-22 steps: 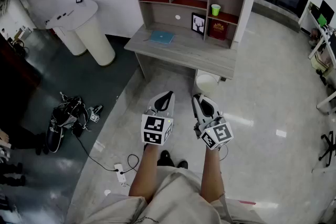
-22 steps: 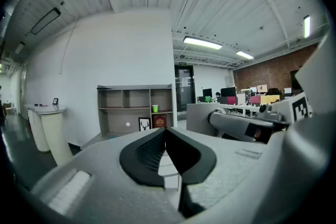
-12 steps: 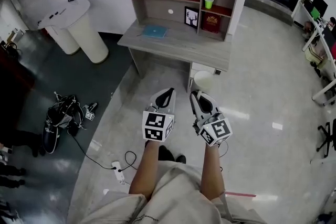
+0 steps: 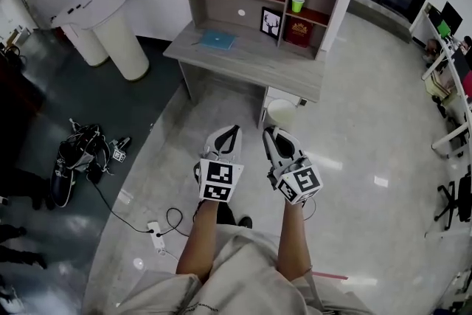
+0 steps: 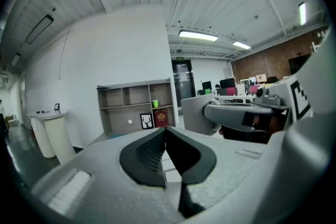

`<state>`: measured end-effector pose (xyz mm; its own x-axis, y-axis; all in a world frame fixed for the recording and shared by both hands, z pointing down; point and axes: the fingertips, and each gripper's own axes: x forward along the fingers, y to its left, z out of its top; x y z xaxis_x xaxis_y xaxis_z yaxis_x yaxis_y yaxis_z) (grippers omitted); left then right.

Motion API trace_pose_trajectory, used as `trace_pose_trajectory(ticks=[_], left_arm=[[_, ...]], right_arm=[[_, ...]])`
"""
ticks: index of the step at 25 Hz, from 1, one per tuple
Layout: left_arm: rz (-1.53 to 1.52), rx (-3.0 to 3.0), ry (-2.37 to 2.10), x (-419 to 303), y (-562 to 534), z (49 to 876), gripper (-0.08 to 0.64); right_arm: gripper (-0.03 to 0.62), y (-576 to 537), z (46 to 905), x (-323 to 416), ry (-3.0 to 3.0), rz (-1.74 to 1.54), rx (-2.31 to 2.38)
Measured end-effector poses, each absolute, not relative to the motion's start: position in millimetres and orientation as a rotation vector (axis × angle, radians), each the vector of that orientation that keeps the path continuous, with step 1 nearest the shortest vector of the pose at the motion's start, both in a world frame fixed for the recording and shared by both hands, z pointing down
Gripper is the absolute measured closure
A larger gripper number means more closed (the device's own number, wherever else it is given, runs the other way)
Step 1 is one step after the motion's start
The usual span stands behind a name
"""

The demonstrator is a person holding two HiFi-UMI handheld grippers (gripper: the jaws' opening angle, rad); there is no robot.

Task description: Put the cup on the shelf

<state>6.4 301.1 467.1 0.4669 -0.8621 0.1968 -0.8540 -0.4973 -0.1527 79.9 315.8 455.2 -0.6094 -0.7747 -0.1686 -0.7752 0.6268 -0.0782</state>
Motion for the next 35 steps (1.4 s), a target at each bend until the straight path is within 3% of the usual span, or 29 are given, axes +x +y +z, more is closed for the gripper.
trace_pose_trajectory(ticks=[35], left_arm=[[-0.161, -2.920, 1.338, -29, 47, 443, 0.549]], right_arm=[[0.565, 83, 430, 43, 2.643, 0.066, -1.437]])
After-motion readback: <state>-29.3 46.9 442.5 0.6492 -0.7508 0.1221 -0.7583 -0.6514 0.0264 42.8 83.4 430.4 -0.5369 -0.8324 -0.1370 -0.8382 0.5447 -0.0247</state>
